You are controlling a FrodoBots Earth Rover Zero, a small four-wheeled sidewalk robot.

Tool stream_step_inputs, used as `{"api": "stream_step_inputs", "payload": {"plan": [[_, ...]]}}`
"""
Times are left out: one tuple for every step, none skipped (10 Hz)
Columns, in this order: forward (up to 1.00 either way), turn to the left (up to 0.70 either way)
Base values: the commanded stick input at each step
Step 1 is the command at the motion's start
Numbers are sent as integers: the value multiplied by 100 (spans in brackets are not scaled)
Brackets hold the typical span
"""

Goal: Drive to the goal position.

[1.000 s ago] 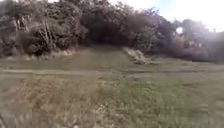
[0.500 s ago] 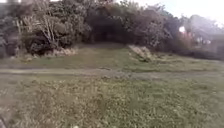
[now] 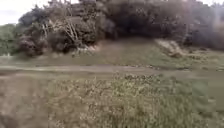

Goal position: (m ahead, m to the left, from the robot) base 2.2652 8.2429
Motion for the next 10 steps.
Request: {"api": "stream_step_inputs", "payload": {"plan": [[100,0],[100,0],[100,0],[100,0],[100,0],[100,0],[100,0],[100,3],[100,12],[100,26]]}}
